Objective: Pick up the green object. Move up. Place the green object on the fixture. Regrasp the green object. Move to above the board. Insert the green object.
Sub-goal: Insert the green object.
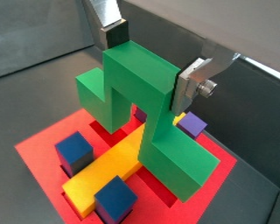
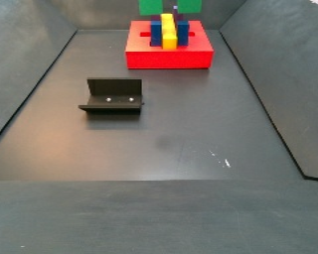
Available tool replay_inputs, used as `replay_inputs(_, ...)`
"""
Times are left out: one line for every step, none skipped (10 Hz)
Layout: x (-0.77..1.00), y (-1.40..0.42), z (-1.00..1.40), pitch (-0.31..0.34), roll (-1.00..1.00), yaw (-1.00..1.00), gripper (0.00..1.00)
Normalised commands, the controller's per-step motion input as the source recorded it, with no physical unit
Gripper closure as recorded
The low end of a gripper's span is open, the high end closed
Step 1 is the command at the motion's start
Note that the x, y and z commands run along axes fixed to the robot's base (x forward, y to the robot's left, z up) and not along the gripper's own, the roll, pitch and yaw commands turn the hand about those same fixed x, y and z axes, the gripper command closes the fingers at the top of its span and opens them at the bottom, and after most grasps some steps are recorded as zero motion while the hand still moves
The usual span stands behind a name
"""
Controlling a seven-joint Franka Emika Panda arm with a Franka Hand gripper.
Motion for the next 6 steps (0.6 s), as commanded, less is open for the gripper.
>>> replay_inputs(0.05, -0.09, -0.46, 0.0, -0.06, 0.06, 1.0)
replay_inputs(0.06, -0.11, -0.4, 0.0, -0.08, 0.06, 1.0)
replay_inputs(0.2, -0.14, -0.21, 0.0, -0.12, 0.03, 1.0)
replay_inputs(0.26, -0.11, -0.09, 0.0, -0.16, 0.01, 1.0)
replay_inputs(0.15, -0.1, -0.08, 0.0, -0.17, 0.0, 1.0)
replay_inputs(0.0, -0.02, -0.09, 0.0, -0.03, 0.0, 1.0)
